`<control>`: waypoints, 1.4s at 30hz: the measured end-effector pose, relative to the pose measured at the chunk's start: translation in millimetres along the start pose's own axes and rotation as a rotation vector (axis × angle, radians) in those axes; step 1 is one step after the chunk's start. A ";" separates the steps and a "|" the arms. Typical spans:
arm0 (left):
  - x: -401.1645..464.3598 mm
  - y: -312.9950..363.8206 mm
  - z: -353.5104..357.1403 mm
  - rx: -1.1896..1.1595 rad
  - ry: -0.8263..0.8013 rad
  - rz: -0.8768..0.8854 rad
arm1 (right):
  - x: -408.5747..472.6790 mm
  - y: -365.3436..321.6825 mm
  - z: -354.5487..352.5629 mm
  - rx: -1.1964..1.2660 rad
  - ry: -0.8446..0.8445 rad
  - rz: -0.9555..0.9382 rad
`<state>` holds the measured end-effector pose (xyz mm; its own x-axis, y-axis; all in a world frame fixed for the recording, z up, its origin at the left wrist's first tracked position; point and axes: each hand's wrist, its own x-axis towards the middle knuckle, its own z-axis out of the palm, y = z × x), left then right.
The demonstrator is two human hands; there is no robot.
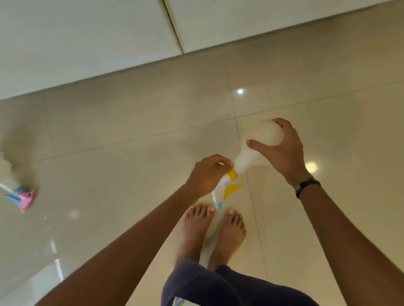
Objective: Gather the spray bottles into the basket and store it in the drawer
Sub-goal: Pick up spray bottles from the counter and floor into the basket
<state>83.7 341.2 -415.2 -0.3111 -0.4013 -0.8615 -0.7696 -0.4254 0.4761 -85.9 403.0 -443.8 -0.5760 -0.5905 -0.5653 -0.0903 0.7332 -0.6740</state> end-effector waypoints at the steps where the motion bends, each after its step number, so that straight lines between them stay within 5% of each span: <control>1: -15.2 6.8 -13.1 0.020 -0.027 0.004 | -11.7 -16.0 -2.3 0.037 -0.022 0.009; 8: -136.8 78.9 -125.1 -0.111 -0.198 -0.030 | -86.3 -152.6 -18.0 0.217 -0.145 -0.046; 15: -251.9 145.5 -242.6 -0.056 -0.270 0.097 | -146.1 -281.2 -22.1 -0.015 -0.284 -0.525; 19: -305.0 166.7 -311.9 -0.039 -0.245 0.192 | -168.4 -342.8 -12.6 -0.345 -0.306 -0.935; 24: -338.7 181.1 -384.5 -0.158 -0.080 0.249 | -178.0 -429.4 51.3 -0.390 -0.049 -1.255; 34: -269.7 166.9 -513.9 -0.674 0.328 0.507 | -130.3 -574.8 196.4 -0.135 0.185 -1.051; 37: -235.2 162.0 -532.8 -0.609 0.515 0.508 | -110.5 -597.6 231.3 -0.180 0.257 -0.934; 42: -175.6 154.4 -558.2 -0.428 0.546 0.511 | -67.8 -615.3 278.7 -0.204 0.323 -0.794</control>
<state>330.8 -106.8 -91.9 -0.1660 -0.9142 -0.3698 -0.2980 -0.3110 0.9025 235.1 -102.0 -123.4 -0.4800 -0.8499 0.2174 -0.6875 0.2105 -0.6950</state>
